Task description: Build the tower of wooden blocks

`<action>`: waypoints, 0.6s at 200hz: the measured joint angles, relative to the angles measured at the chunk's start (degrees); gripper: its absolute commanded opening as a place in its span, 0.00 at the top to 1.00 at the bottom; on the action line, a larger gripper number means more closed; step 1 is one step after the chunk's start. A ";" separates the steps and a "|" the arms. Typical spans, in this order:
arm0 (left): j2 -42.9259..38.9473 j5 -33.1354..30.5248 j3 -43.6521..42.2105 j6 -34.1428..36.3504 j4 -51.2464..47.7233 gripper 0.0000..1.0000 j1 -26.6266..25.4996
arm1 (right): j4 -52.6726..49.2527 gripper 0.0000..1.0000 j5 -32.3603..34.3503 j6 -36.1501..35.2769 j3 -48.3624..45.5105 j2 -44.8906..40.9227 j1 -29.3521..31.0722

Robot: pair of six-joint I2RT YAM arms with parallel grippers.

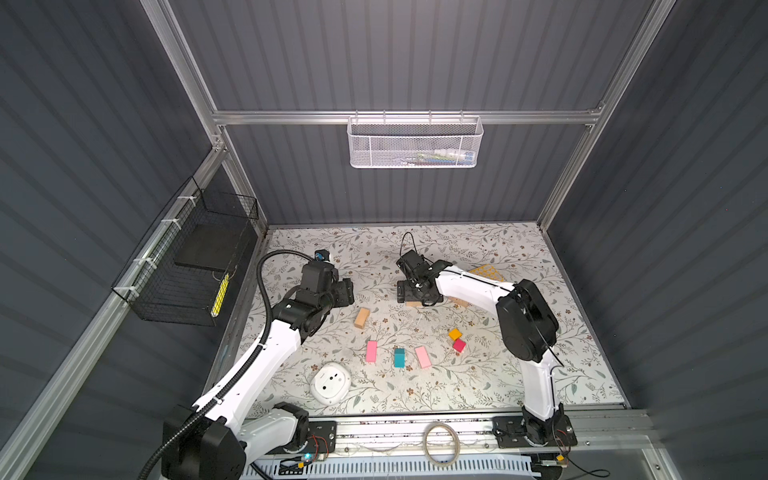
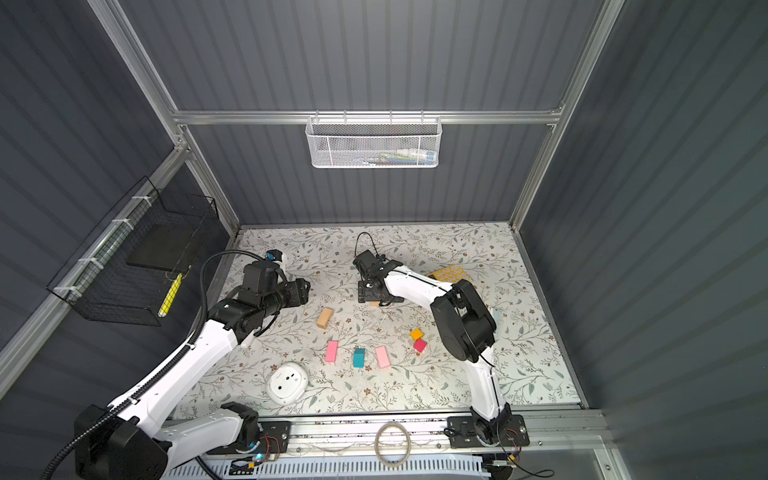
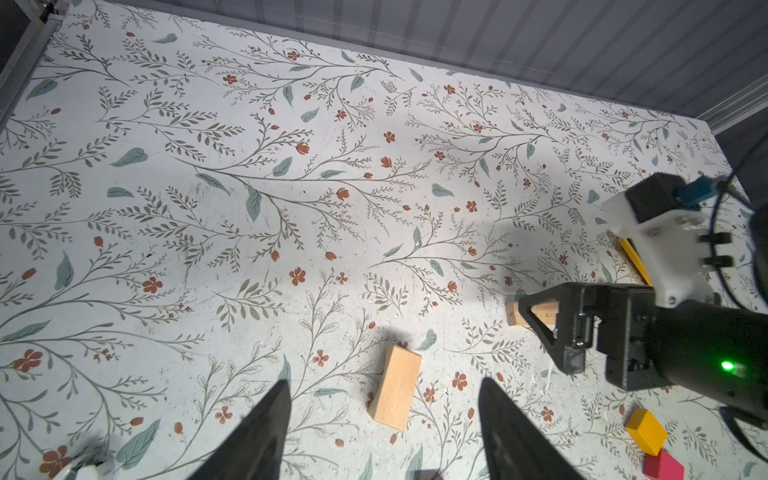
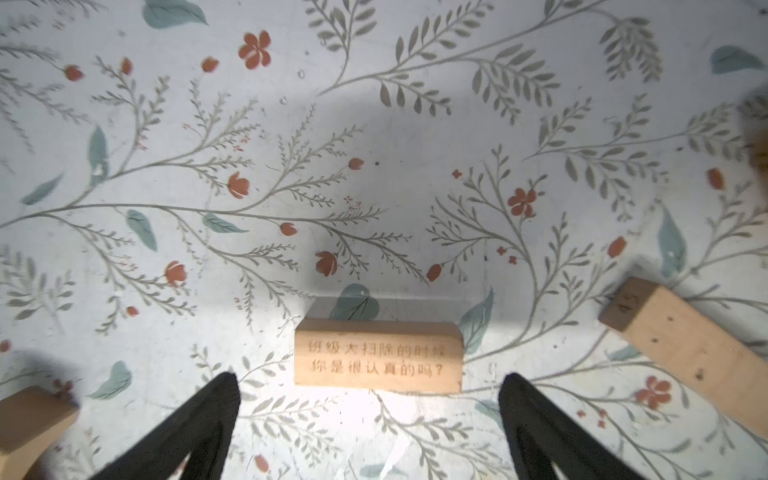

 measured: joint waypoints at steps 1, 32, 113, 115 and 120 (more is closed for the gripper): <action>0.02 0.02 0.00 0.00 0.00 0.29 0.00 | -0.02 0.01 0.02 0.02 0.02 -0.11 0.00; 0.79 0.00 0.00 0.24 0.00 0.28 0.00 | -0.52 0.01 1.31 0.04 -0.04 -4.37 -0.02; 1.40 -0.02 0.00 0.90 -0.20 0.28 0.00 | 0.90 0.01 4.79 3.96 -14.05 -13.42 -5.86; 1.40 -0.02 0.00 0.90 -0.22 0.28 0.00 | 0.94 0.01 4.87 4.07 -14.32 -13.44 -6.03; 1.40 -0.02 0.00 0.90 -0.26 0.29 0.00 | 0.94 0.01 4.96 4.44 -15.32 -13.46 -6.51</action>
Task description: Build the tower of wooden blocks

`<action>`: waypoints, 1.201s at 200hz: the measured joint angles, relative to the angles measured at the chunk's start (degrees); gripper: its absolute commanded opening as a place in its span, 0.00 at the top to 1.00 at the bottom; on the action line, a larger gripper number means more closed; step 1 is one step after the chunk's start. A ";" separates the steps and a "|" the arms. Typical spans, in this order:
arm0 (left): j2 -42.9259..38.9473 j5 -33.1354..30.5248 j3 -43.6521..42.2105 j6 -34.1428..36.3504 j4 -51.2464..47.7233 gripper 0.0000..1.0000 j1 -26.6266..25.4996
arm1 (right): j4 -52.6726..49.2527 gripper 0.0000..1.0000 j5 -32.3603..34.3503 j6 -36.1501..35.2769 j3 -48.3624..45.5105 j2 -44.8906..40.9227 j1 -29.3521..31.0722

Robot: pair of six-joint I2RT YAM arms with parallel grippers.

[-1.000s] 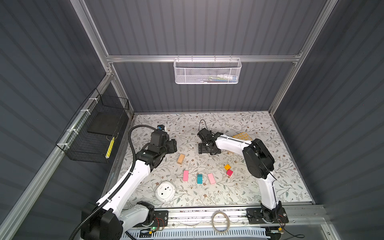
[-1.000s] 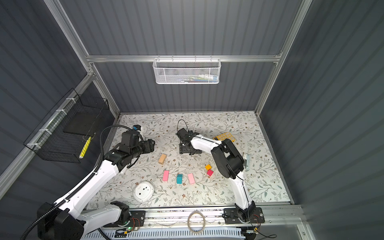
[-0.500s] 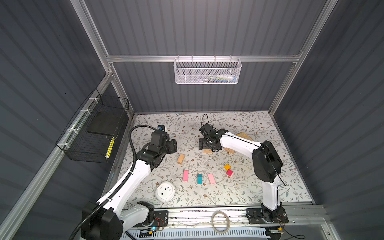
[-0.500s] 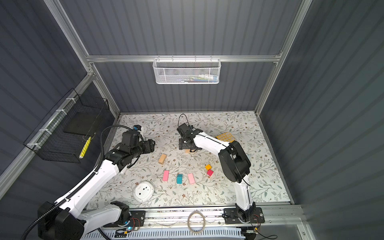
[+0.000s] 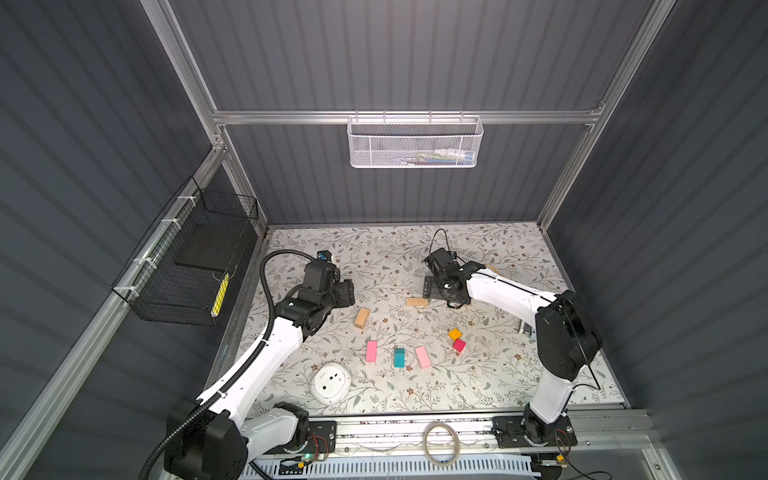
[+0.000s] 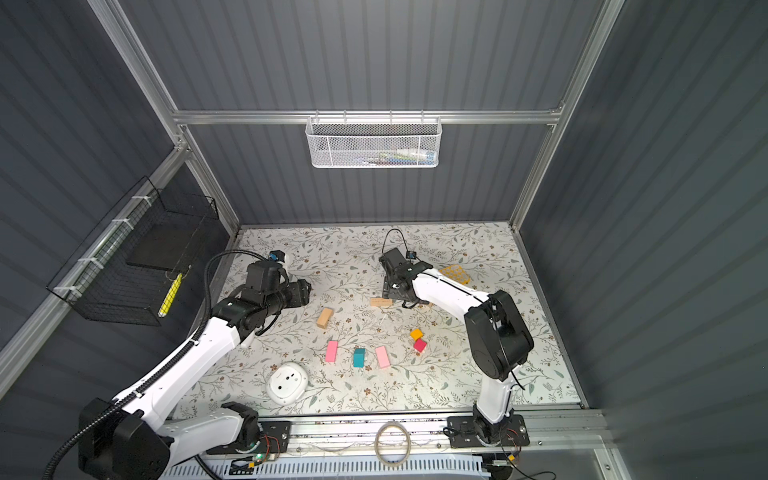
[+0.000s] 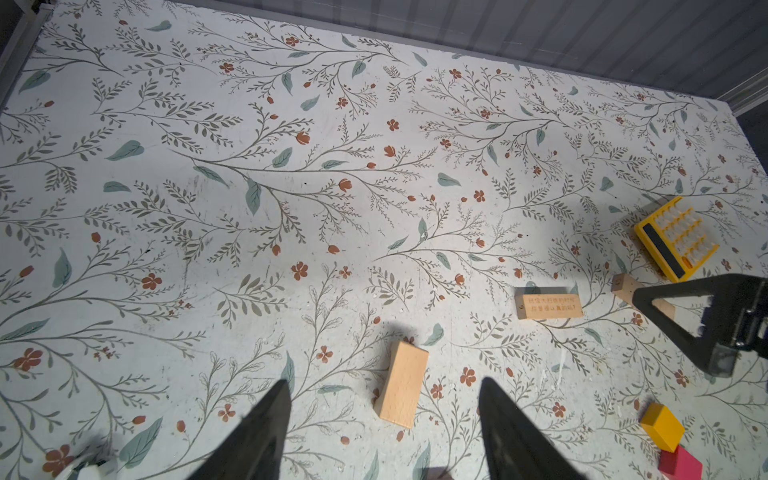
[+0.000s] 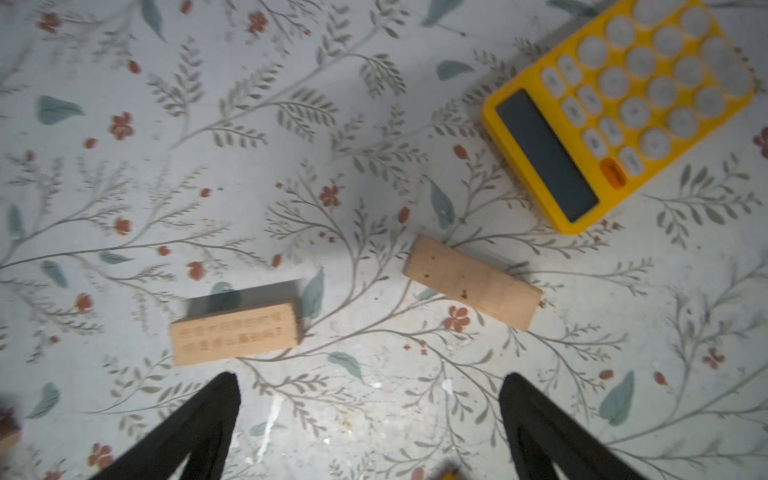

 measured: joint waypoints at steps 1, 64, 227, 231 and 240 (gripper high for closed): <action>0.00 0.00 0.00 0.00 -0.02 0.28 0.00 | 0.00 0.01 0.07 0.17 -0.33 -0.02 -0.15; 0.00 -0.63 0.00 0.11 -0.48 0.28 0.00 | 1.64 0.01 1.84 4.44 -4.28 -0.02 -2.67; 0.00 -2.16 0.00 0.42 -2.12 0.28 0.00 | 6.86 0.01 -0.52 7.19 -6.19 3.45 -6.71; 0.00 -2.19 0.00 0.42 -2.19 0.28 0.00 | 6.82 0.01 -0.55 7.19 -6.19 3.58 -6.80; 0.00 -2.34 0.00 0.42 -2.29 0.28 0.00 | 6.84 0.01 -0.57 7.17 -6.16 3.74 -7.04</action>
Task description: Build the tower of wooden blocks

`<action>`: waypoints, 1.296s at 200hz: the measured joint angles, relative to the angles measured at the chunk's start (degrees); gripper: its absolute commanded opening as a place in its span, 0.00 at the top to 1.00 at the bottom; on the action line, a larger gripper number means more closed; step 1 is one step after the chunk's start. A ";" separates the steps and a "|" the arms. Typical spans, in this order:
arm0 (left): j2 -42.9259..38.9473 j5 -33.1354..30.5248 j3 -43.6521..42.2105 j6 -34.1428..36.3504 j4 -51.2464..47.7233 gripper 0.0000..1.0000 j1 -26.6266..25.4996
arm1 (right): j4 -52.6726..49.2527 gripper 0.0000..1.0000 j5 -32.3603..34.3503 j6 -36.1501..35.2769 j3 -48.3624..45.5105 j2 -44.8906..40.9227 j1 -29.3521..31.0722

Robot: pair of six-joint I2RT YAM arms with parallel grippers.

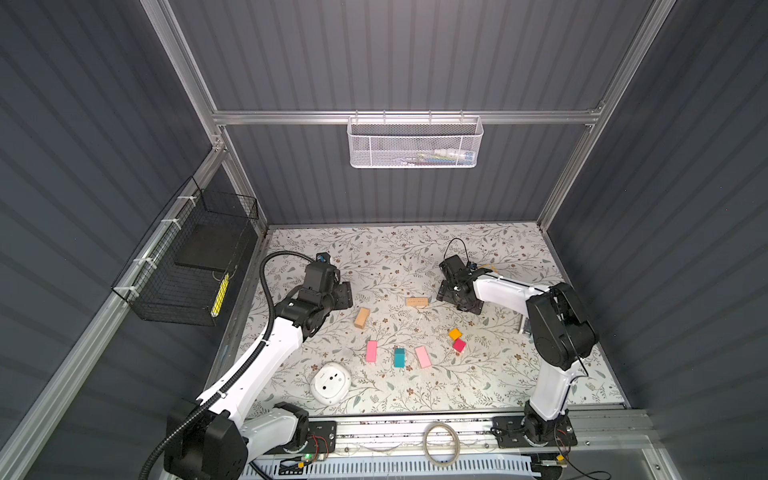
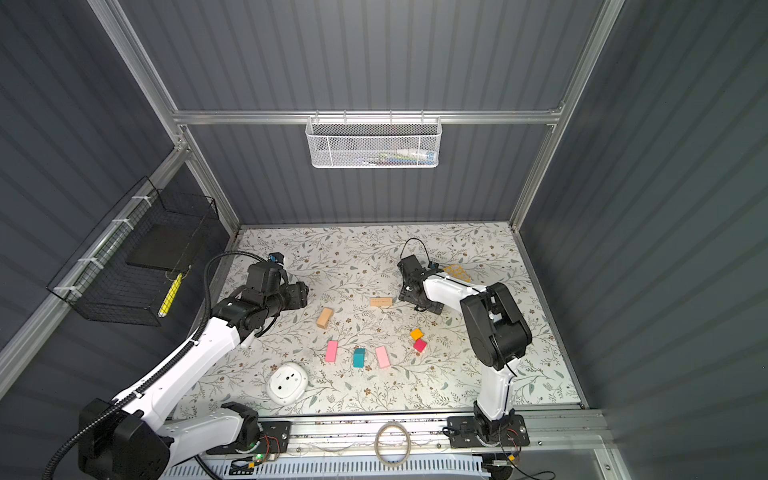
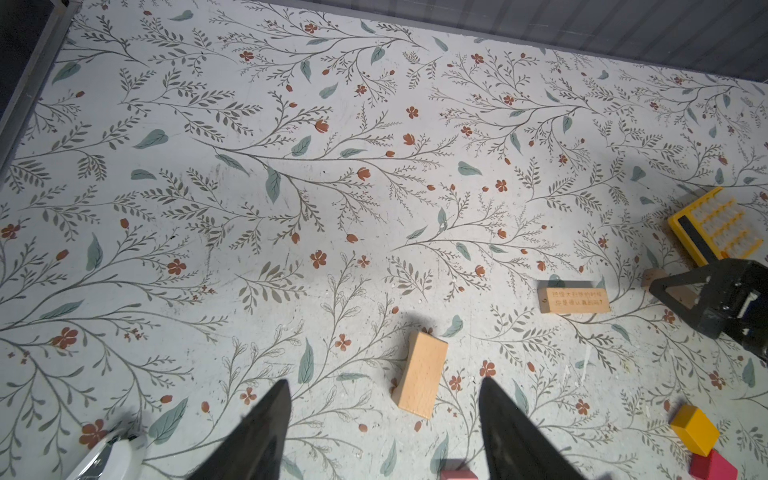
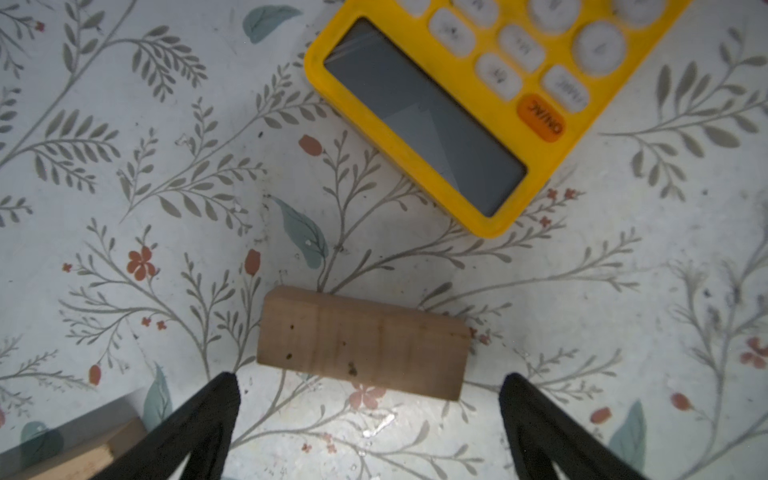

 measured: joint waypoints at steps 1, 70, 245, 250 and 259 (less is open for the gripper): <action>0.00 0.00 0.00 0.00 0.00 0.28 0.00 | 0.00 0.01 0.02 0.00 0.00 0.02 -0.07; 0.00 -0.20 0.00 0.04 0.00 0.28 0.00 | 0.02 0.01 -0.61 -0.20 1.18 1.36 -1.05; 0.00 -0.17 0.00 0.66 0.00 0.27 0.00 | -0.94 0.16 -0.94 -1.49 3.48 4.31 -1.25; 0.00 -0.17 0.02 0.66 0.00 0.27 0.00 | -0.96 0.17 -0.92 -1.49 3.48 4.31 -1.25; 0.00 -0.17 0.02 0.68 0.00 0.27 0.00 | -1.07 0.19 -0.90 -1.55 3.48 4.33 -1.25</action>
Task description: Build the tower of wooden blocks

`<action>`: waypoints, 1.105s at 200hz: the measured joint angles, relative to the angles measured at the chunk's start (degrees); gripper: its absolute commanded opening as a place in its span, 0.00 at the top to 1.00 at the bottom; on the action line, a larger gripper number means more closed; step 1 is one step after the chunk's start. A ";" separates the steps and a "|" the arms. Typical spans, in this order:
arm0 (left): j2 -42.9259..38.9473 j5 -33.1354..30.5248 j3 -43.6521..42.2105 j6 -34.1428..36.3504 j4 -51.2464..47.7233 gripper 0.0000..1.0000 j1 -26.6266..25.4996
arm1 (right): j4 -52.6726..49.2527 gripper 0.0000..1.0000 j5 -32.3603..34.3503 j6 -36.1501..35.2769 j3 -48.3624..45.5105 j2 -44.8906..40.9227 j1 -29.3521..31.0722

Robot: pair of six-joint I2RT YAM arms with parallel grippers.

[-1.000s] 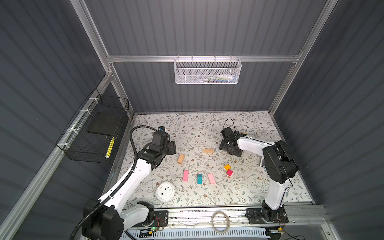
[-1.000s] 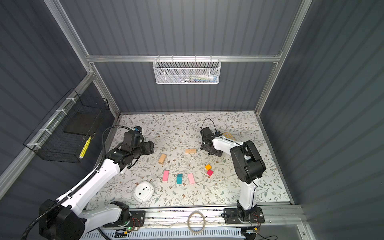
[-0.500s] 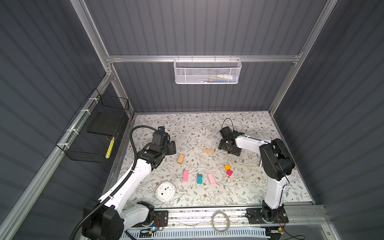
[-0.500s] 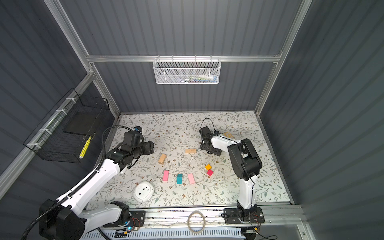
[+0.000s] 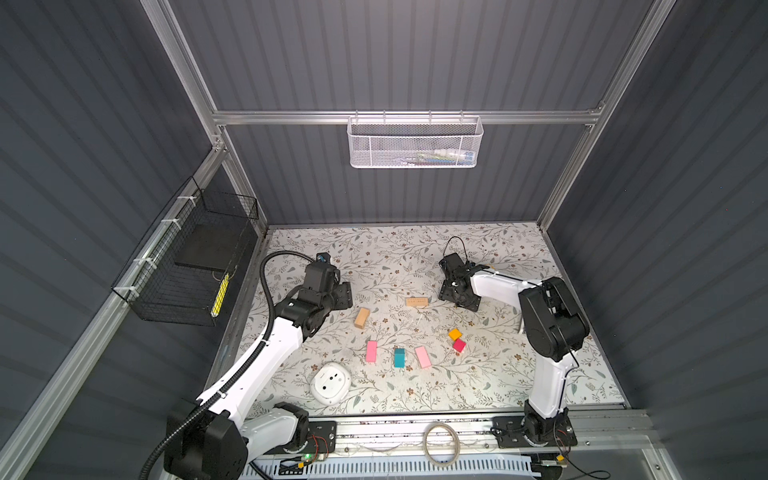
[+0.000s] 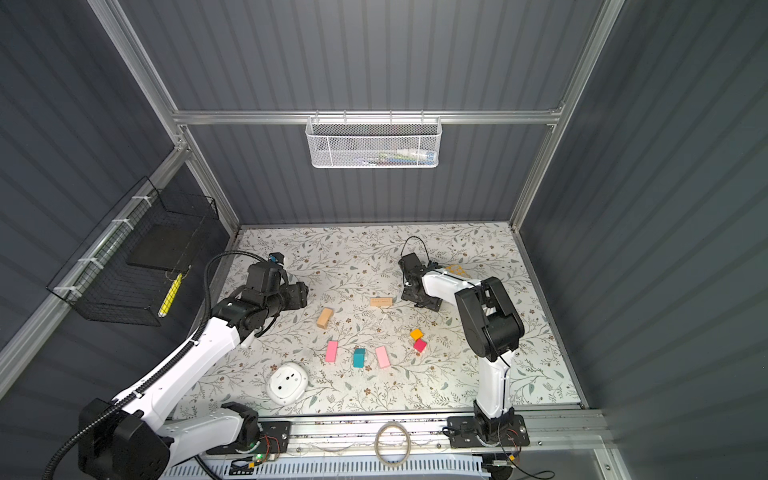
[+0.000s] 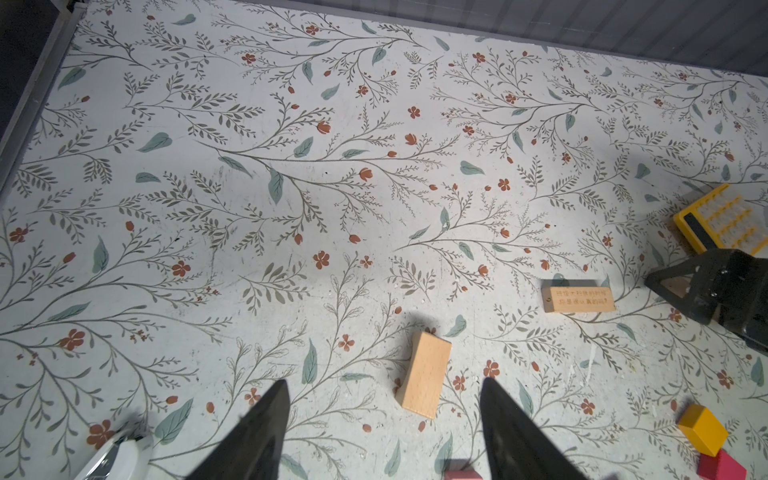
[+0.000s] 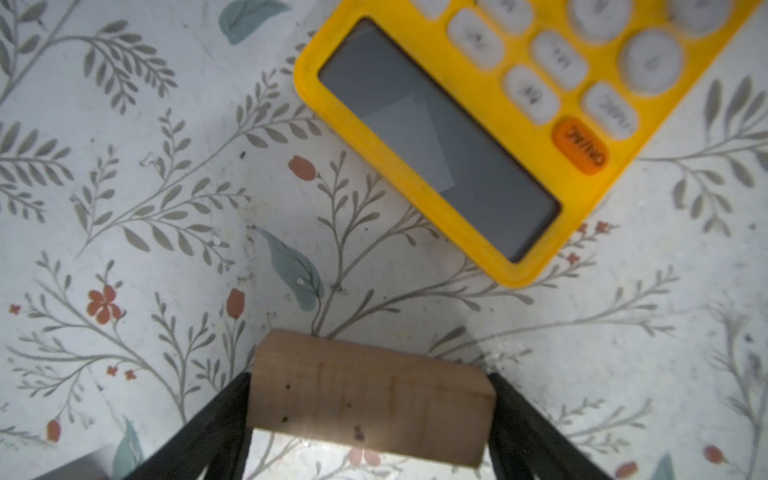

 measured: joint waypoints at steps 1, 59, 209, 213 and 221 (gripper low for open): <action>0.00 0.00 0.00 0.00 0.00 0.27 0.00 | 0.00 0.19 0.00 0.00 0.00 0.00 0.00; 0.00 0.00 0.02 0.35 0.02 0.28 0.00 | 0.02 0.24 0.09 -1.05 -0.04 -0.09 -0.02; 1.09 1.09 0.20 -0.33 0.07 0.29 0.00 | -3.69 0.27 0.48 -8.72 -1.68 -6.93 9.22; 1.09 1.14 0.20 -0.35 0.07 0.29 0.00 | -3.76 0.27 0.50 -8.81 -1.68 -7.02 9.73; 1.07 1.18 0.20 -0.57 0.07 0.29 0.00 | -3.85 0.27 0.48 -8.96 -1.68 -7.06 10.54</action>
